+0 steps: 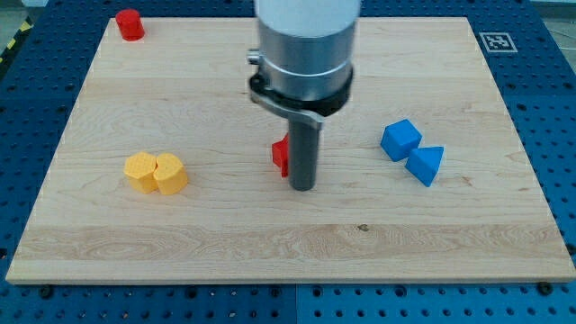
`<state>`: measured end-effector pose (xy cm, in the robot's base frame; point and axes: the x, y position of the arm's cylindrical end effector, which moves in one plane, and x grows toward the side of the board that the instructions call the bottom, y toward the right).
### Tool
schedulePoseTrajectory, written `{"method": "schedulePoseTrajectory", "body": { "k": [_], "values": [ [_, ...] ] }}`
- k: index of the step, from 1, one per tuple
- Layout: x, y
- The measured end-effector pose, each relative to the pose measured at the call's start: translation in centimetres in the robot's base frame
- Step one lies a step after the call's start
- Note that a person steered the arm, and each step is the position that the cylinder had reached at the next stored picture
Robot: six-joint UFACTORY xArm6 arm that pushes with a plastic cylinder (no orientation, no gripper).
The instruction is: Move the red star diagonally to the red circle
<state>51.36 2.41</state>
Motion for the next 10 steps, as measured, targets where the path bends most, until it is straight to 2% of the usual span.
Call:
{"method": "schedulePoseTrajectory", "body": {
  "k": [1,3,4,5,6,8,10],
  "values": [
    [0.0,2.7],
    [-3.1,2.8],
    [-3.2,2.8],
    [-0.1,2.6],
    [0.9,0.2],
    [-0.8,0.0],
    [-2.8,-2.9]
  ]
}}
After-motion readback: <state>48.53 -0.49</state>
